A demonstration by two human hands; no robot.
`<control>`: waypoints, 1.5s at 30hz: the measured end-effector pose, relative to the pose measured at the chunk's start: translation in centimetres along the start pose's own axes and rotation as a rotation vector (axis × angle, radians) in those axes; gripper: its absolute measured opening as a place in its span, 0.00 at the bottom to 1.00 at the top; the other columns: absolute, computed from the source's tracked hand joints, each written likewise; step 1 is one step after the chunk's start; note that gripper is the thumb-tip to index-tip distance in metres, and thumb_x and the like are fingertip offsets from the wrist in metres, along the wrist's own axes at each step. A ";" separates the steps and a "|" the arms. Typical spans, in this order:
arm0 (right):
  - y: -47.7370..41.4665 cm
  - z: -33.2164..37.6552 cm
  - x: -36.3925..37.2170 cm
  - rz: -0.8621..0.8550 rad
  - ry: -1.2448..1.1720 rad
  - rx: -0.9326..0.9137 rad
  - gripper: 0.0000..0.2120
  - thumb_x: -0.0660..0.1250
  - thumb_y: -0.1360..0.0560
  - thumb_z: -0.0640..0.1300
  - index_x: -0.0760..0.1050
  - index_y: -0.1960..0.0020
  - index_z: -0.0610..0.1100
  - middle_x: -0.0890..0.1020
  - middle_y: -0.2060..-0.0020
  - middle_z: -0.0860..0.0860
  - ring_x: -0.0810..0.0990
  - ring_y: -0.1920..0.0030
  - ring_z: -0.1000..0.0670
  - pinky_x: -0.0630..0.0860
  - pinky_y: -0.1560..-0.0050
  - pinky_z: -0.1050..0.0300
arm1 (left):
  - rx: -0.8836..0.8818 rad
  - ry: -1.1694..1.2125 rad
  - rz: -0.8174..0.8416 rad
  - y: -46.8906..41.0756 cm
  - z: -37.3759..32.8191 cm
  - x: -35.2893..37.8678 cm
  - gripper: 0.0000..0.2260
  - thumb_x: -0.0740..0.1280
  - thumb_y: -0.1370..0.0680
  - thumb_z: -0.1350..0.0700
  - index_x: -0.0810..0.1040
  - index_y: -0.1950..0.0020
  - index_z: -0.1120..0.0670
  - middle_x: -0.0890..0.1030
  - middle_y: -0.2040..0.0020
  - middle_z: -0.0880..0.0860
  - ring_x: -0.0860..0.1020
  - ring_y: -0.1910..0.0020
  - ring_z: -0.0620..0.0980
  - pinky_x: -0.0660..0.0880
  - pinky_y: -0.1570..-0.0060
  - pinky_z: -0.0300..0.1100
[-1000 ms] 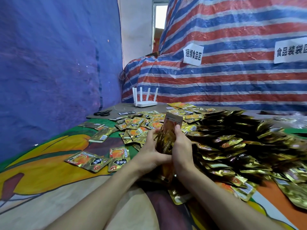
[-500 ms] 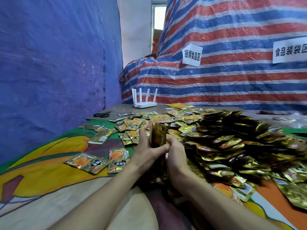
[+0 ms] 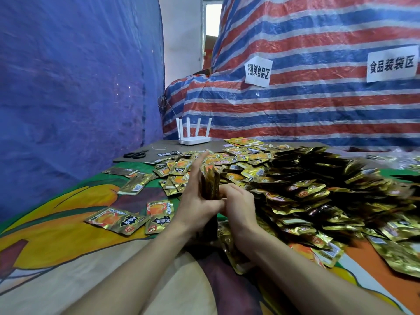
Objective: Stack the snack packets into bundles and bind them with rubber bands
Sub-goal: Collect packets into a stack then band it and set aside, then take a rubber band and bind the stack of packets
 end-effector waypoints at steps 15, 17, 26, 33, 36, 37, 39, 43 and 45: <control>2.6 5.9 -6.4 -0.152 0.580 -0.333 0.02 0.65 0.25 0.44 0.76 0.57 0.47 0.79 0.65 0.54 0.78 0.63 0.55 0.73 0.63 0.57 | 0.122 -0.095 0.235 0.6 -4.1 3.8 0.31 0.66 0.35 0.68 0.69 0.33 0.53 0.77 0.55 0.37 0.76 0.62 0.39 0.73 0.64 0.35; 3.1 7.1 -9.9 -0.195 0.680 -0.354 0.01 0.66 0.26 0.44 0.75 0.57 0.49 0.79 0.65 0.54 0.77 0.64 0.55 0.72 0.64 0.57 | 0.158 -0.098 0.247 0.8 -5.1 5.4 0.30 0.65 0.35 0.67 0.70 0.34 0.51 0.74 0.60 0.34 0.72 0.67 0.37 0.68 0.69 0.29; 5.0 14.1 -29.6 -0.313 1.684 0.152 0.04 0.66 0.28 0.43 0.74 0.58 0.42 0.76 0.66 0.47 0.77 0.63 0.43 0.71 0.64 0.56 | 0.176 -0.073 0.412 2.7 -7.9 10.7 0.30 0.66 0.34 0.63 0.70 0.36 0.42 0.74 0.52 0.39 0.74 0.60 0.34 0.71 0.62 0.27; 6.7 11.4 -35.6 -0.193 1.883 0.477 0.10 0.64 0.26 0.37 0.66 0.64 0.42 0.73 0.68 0.47 0.72 0.69 0.50 0.66 0.75 0.60 | 0.103 -0.079 0.456 3.1 -7.1 11.4 0.28 0.67 0.33 0.62 0.70 0.37 0.41 0.74 0.57 0.41 0.70 0.65 0.41 0.70 0.64 0.34; 6.6 11.8 -36.0 -0.238 1.843 0.428 0.11 0.65 0.27 0.36 0.65 0.65 0.42 0.72 0.69 0.46 0.73 0.68 0.47 0.65 0.75 0.59 | 0.077 -0.093 0.443 3.0 -6.7 10.9 0.29 0.67 0.34 0.62 0.70 0.38 0.39 0.76 0.51 0.43 0.74 0.61 0.43 0.72 0.59 0.32; 6.5 12.1 -36.1 -0.255 1.822 0.412 0.11 0.66 0.28 0.36 0.66 0.66 0.42 0.73 0.69 0.46 0.73 0.69 0.47 0.65 0.76 0.59 | 0.075 -0.099 0.434 2.9 -6.5 10.7 0.29 0.67 0.34 0.61 0.70 0.38 0.39 0.77 0.50 0.43 0.75 0.59 0.42 0.73 0.57 0.31; 6.5 12.7 -36.4 -0.284 1.753 0.398 0.12 0.69 0.31 0.36 0.68 0.68 0.41 0.74 0.72 0.46 0.74 0.72 0.48 0.66 0.77 0.60 | 0.063 -0.104 0.409 2.6 -6.3 10.2 0.29 0.67 0.34 0.62 0.71 0.37 0.40 0.76 0.49 0.46 0.75 0.60 0.40 0.74 0.60 0.29; 6.5 13.8 -36.5 -0.306 1.643 0.455 0.11 0.78 0.33 0.34 0.76 0.68 0.37 0.77 0.74 0.46 0.77 0.73 0.48 0.70 0.79 0.61 | 0.007 -0.075 0.357 1.8 -5.8 9.3 0.29 0.67 0.35 0.62 0.72 0.36 0.44 0.72 0.57 0.48 0.73 0.68 0.39 0.72 0.69 0.35; 6.6 14.5 -36.4 -0.294 1.621 0.473 0.08 0.81 0.33 0.36 0.83 0.63 0.34 0.81 0.71 0.44 0.80 0.71 0.47 0.76 0.72 0.58 | -0.005 -0.073 0.344 1.3 -5.6 8.8 0.29 0.67 0.35 0.62 0.72 0.36 0.44 0.70 0.59 0.50 0.70 0.70 0.41 0.70 0.71 0.37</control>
Point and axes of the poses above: each hand's wrist, its own y-axis away from the middle knuckle, its own x-axis out of the palm, z = x × y, the point moved 1 cm from there along -y, towards the middle knuckle
